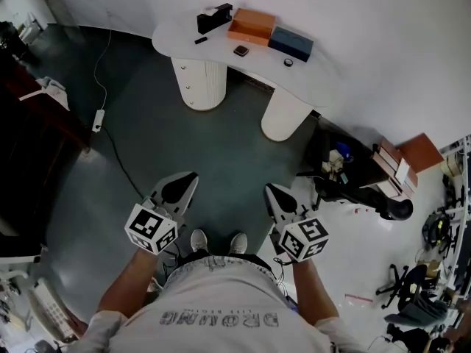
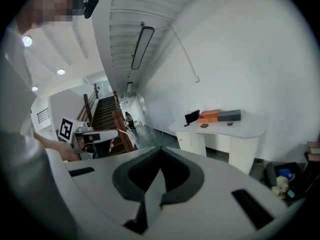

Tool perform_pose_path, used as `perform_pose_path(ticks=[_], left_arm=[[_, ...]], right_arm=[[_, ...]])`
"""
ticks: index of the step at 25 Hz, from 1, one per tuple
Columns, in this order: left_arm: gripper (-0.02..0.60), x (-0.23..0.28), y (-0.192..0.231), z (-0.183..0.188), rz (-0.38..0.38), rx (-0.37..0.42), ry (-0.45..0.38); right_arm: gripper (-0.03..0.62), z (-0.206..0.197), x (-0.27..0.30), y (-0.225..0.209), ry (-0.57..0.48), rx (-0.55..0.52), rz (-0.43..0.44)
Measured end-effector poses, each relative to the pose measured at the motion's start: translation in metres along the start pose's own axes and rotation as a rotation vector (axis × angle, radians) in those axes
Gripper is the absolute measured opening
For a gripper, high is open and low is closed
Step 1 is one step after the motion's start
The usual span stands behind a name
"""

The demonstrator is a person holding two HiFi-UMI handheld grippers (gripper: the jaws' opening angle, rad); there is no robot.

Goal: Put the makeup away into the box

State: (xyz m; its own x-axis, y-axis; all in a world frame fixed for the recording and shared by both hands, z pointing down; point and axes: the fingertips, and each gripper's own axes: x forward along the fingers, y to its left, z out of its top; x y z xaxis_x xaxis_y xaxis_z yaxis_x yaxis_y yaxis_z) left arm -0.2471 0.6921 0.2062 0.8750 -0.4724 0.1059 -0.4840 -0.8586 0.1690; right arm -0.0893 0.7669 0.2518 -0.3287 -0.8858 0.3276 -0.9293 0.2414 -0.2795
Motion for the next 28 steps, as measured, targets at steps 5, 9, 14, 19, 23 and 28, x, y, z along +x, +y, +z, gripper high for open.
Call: perform_pose_path(ticks=[5,9,14,19,23,28], left_arm=[[0.029,-0.003,0.0,0.003,0.015,0.01,-0.003],[0.029,-0.004,-0.001,0.001,0.02,0.012,-0.003],[0.03,-0.004,-0.005,-0.003,0.022,0.008,0.004],[0.044,-0.004,-0.008,-0.004,0.019,0.01,0.004],[0.092,-0.002,-0.009,-0.002,0.019,0.014,0.012],[0.124,0.001,-0.01,0.0,0.022,0.018,0.011]], right_arm=[[0.008,0.007,-0.004,0.002,-0.019,-0.019,-0.006],[0.009,0.009,-0.006,0.001,-0.027,-0.03,-0.014],[0.021,0.005,-0.008,0.001,-0.025,-0.033,-0.007],[0.049,0.006,-0.01,0.002,-0.026,-0.036,-0.008],[0.075,0.005,-0.009,0.0,-0.035,-0.034,-0.006],[0.098,0.009,-0.01,-0.003,-0.032,-0.028,-0.006]])
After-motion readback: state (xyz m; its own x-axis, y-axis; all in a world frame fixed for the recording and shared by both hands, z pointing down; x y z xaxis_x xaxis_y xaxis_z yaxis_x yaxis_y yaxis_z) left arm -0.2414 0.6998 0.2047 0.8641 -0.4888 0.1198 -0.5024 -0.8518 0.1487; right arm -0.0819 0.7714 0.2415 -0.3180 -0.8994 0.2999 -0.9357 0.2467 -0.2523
